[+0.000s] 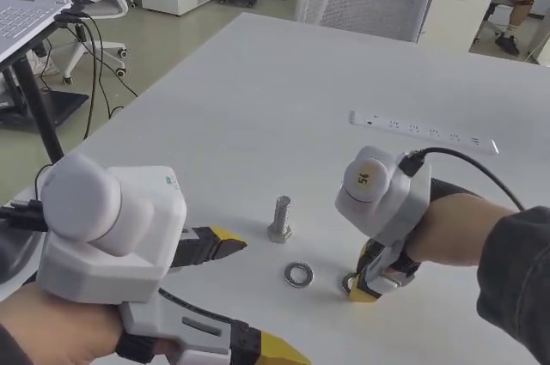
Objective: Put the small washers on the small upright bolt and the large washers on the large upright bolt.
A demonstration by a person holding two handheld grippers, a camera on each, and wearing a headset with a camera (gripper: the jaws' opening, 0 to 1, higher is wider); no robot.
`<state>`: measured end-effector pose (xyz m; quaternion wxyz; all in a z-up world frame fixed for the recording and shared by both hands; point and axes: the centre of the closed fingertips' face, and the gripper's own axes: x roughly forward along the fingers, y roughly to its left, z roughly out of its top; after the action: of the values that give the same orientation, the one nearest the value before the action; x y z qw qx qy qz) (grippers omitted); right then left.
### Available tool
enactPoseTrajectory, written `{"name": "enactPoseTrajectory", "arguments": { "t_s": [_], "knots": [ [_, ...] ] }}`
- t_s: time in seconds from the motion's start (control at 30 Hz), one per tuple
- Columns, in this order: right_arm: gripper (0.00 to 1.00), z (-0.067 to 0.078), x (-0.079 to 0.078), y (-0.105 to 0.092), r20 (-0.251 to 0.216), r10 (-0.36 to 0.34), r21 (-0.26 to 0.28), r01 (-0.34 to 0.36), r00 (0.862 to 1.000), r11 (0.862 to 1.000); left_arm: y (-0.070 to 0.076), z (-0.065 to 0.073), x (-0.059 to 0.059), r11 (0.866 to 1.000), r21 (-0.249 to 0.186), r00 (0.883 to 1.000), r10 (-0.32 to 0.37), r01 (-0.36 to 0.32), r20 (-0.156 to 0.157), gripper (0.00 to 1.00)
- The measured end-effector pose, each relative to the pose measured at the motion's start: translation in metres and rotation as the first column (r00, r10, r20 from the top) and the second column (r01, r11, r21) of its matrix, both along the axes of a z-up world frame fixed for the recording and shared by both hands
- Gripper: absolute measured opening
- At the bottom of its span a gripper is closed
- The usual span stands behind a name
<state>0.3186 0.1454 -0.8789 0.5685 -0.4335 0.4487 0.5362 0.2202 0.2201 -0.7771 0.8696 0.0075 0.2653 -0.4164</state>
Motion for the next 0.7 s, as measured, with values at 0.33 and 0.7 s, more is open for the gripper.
{"name": "enactPoseTrajectory", "arguments": {
  "t_s": [0.33,0.7],
  "knots": [
    [0.23,0.0008,0.0,-0.0032,0.006,0.001,-0.007,-0.001,1.0,1.0,-0.0009,0.0006,0.0011,1.0,-0.004,1.0,-0.002,0.002,0.003,0.86],
    [0.23,0.0084,0.0003,-0.0026,0.019,0.007,-0.005,-0.006,1.0,1.0,-0.0017,0.0021,0.0018,1.0,-0.004,1.0,-0.003,0.003,0.007,0.86]
  ]
}}
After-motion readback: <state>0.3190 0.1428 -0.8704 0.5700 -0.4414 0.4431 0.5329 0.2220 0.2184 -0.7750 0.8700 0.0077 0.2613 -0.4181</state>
